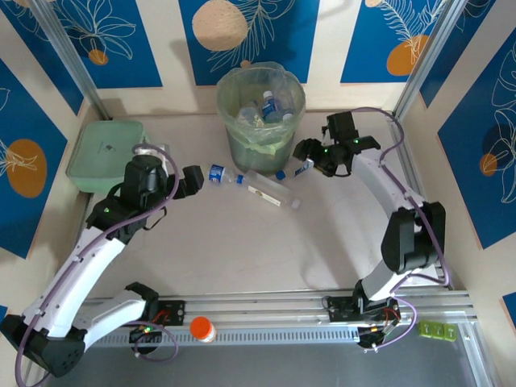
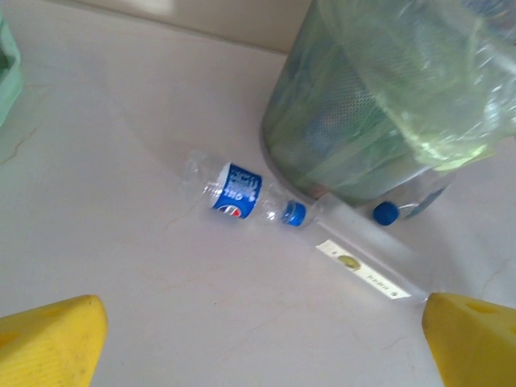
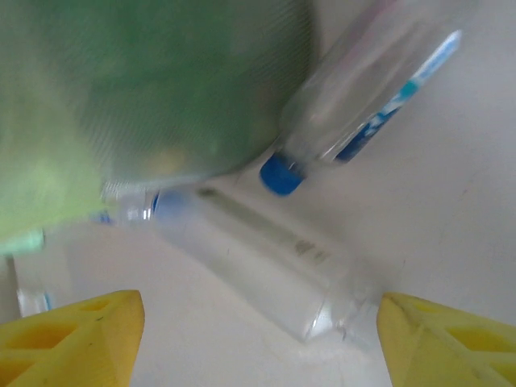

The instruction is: Put the plastic bottles in the bin

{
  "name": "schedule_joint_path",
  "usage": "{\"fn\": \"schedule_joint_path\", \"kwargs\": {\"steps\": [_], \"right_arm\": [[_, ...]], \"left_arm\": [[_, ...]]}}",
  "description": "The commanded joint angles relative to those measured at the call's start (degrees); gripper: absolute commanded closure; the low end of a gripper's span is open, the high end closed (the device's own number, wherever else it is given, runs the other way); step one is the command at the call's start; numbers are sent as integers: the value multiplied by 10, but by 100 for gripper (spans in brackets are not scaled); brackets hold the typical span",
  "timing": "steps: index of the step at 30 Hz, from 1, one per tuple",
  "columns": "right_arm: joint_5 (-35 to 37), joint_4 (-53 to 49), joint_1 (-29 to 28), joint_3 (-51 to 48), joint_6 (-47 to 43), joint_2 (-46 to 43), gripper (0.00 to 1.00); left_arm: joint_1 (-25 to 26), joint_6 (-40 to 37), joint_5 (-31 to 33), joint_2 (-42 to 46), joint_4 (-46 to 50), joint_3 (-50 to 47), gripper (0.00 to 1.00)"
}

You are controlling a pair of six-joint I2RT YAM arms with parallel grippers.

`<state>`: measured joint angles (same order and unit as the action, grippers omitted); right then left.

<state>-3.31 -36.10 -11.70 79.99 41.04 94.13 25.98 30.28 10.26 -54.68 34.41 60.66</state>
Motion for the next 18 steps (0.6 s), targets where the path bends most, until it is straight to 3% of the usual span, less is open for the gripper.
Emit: {"fn": "schedule_joint_path", "kwargs": {"steps": [1, 7, 10, 14, 18], "right_arm": [[-16, -13, 26, 55, 151, 57, 24], [21, -112, 32, 204, 304, 188, 24], [42, -223, 29, 323, 359, 277, 16], [47, -300, 29, 426, 397, 359, 7], [47, -321, 23, 469, 414, 398, 5]], "left_arm": [[-4, -12, 34, 10, -36, -20, 0], [0, -16, 51, 28, -38, -30, 0], [3, -14, 61, 33, -37, -33, 0], [5, -11, 64, 32, -37, -34, 0], [5, -11, 68, 30, -36, -33, 0]]}}
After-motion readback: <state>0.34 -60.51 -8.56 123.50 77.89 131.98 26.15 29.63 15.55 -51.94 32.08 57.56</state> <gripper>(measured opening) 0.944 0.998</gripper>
